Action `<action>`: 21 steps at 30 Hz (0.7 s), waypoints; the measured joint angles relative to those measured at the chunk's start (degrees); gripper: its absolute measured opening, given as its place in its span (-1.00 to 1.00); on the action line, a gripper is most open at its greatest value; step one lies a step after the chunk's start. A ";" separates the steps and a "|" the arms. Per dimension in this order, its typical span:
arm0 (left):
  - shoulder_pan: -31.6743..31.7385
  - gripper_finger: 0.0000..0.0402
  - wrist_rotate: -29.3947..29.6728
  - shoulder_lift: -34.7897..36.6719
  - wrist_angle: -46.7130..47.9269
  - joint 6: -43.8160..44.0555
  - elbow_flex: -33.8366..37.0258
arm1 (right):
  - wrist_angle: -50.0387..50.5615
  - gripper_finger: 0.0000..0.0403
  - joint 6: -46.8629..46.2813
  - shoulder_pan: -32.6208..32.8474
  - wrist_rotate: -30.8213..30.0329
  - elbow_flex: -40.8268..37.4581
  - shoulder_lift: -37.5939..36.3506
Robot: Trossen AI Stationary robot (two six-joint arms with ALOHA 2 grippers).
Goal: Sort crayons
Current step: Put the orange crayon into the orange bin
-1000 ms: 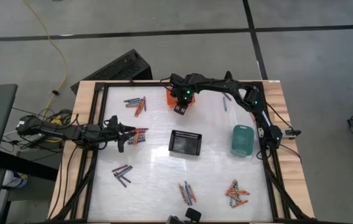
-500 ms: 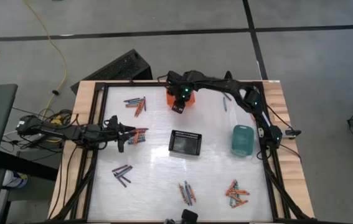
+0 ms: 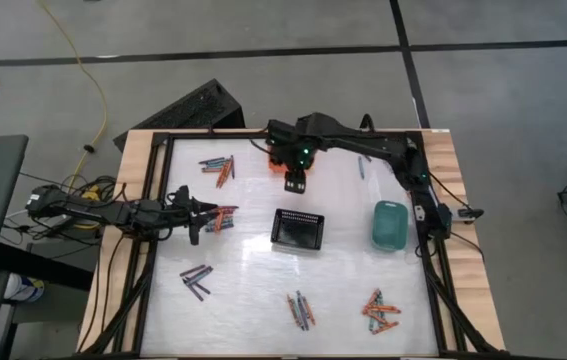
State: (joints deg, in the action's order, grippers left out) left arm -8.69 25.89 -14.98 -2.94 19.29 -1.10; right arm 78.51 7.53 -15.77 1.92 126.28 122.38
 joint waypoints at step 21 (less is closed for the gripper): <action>5.49 -0.42 4.21 -1.58 -2.49 -16.39 -9.18 | 6.92 0.15 -14.43 27.52 -17.82 -0.04 -8.04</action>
State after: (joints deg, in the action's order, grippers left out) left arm -3.20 30.10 -16.57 -5.43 2.90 -10.28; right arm 85.42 -6.89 11.75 -15.90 126.24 114.34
